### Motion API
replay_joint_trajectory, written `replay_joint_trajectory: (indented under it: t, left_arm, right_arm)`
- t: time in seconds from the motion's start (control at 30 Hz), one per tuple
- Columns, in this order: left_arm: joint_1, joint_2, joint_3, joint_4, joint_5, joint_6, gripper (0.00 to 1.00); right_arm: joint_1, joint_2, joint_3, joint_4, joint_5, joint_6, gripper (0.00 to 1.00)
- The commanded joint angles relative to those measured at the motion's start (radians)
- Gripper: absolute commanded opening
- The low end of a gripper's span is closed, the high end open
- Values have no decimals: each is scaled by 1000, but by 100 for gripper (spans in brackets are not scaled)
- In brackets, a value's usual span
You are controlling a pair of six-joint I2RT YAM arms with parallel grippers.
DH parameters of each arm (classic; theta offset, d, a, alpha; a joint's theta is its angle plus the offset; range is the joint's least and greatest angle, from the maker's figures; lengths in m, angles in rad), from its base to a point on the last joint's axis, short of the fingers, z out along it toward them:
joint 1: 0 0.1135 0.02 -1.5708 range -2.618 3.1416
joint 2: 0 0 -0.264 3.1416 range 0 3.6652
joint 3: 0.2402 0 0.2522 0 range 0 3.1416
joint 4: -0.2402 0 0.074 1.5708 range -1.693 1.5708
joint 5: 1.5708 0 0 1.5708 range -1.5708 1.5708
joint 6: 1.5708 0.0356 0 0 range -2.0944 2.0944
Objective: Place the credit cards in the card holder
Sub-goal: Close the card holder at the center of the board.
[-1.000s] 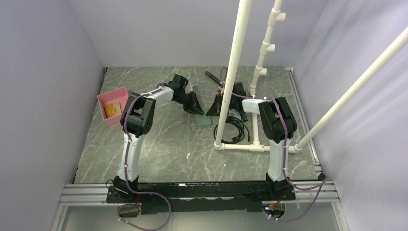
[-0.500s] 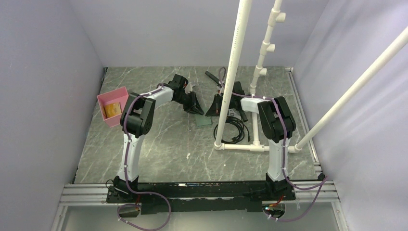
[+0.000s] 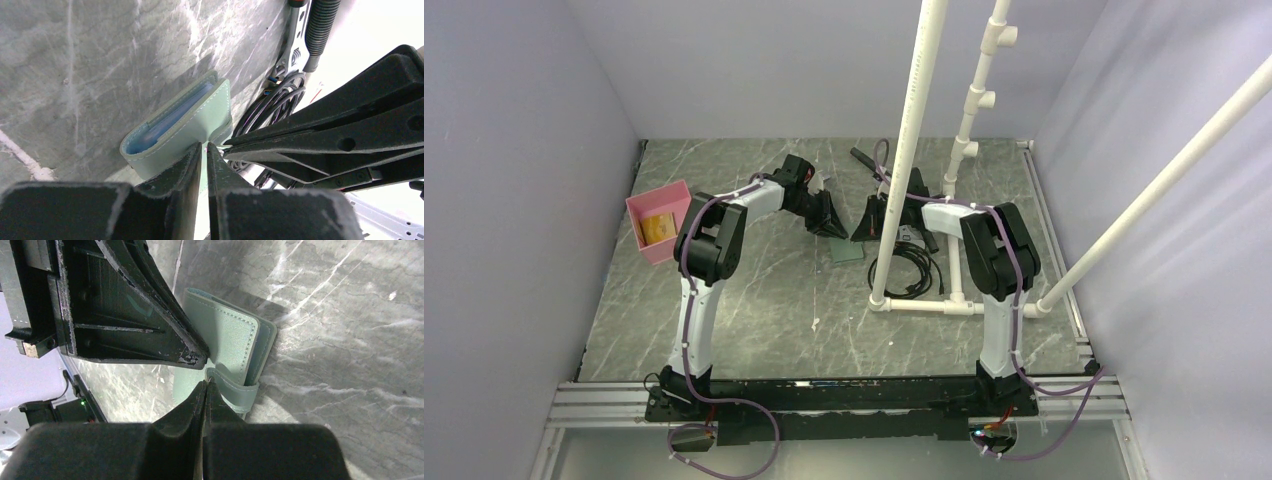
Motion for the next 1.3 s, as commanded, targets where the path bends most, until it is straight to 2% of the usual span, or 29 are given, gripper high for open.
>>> replay_joint_trajectory:
  t: [0.0, 0.5, 0.97, 1.27]
  left_arm:
    - [-4, 6, -19, -32, -62, 19, 17]
    - [-2, 3, -26, -26, -61, 17, 17]
    - [-2, 6, -20, -24, -56, 15, 17]
    - [-2, 5, -23, -24, -56, 16, 17]
  right_arm:
    - [0, -51, -33, 14, 81, 1, 0]
    - [-12, -84, -65, 73, 68, 24, 0]
    - [32, -71, -9, -30, 150, -44, 0]
    - [41, -49, 2, 9, 79, -26, 0]
